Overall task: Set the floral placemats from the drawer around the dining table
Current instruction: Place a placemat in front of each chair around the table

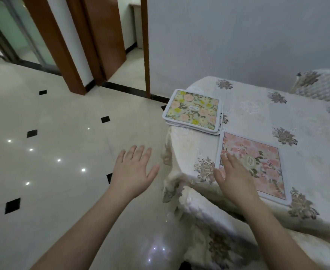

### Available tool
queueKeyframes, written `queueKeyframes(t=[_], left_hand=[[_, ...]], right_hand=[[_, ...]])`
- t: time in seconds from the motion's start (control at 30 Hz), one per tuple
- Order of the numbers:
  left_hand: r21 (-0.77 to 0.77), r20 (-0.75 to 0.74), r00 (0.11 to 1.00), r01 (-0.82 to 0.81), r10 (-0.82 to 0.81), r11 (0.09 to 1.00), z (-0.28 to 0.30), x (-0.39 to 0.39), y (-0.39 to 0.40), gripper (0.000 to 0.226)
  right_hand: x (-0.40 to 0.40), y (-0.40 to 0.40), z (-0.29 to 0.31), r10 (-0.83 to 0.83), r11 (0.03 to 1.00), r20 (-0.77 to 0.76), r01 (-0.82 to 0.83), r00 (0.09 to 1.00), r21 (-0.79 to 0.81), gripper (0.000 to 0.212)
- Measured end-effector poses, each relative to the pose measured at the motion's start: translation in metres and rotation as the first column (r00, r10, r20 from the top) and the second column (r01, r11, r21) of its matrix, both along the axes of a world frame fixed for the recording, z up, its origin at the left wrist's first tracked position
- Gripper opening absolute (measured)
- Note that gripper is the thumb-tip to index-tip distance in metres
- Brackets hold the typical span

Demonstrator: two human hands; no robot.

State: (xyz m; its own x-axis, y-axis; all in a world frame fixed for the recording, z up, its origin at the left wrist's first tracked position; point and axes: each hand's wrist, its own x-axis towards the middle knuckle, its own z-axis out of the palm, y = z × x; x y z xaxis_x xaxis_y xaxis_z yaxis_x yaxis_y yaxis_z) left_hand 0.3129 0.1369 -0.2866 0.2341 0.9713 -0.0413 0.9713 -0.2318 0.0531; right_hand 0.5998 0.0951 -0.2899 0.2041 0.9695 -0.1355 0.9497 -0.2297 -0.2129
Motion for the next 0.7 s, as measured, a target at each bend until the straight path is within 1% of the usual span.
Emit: queueKeyframes(t=[0.1, 0.27, 0.4, 0.57, 0.7], left_hand=[[0.006, 0.011, 0.999, -0.033, 0.033, 0.999, 0.007, -0.049, -0.02, 0.09], [0.023, 0.025, 0.993, -0.112, 0.112, 0.993, 0.016, -0.118, -0.044, 0.089], [0.016, 0.048, 0.974, -0.221, 0.22, 0.975, 0.016, -0.165, -0.061, 0.091], [0.062, 0.094, 0.946, -0.317, 0.311, 0.946, 0.02, -0.201, -0.072, 0.088], [0.056, 0.135, 0.927, -0.359, 0.35, 0.932, 0.024, -0.213, -0.065, 0.09]], right_hand=[[-0.053, -0.008, 0.007, 0.036, 0.999, 0.045, -0.037, 0.998, 0.029, 0.062], [-0.124, -0.011, 0.021, 0.128, 0.99, 0.066, -0.132, 0.99, 0.056, 0.064], [-0.17, -0.008, 0.033, 0.223, 0.966, 0.062, -0.229, 0.973, 0.12, 0.066], [-0.213, 0.003, 0.037, 0.325, 0.926, 0.059, -0.331, 0.944, 0.181, 0.068], [-0.237, 0.018, 0.038, 0.407, 0.892, 0.046, -0.408, 0.912, 0.196, 0.07]])
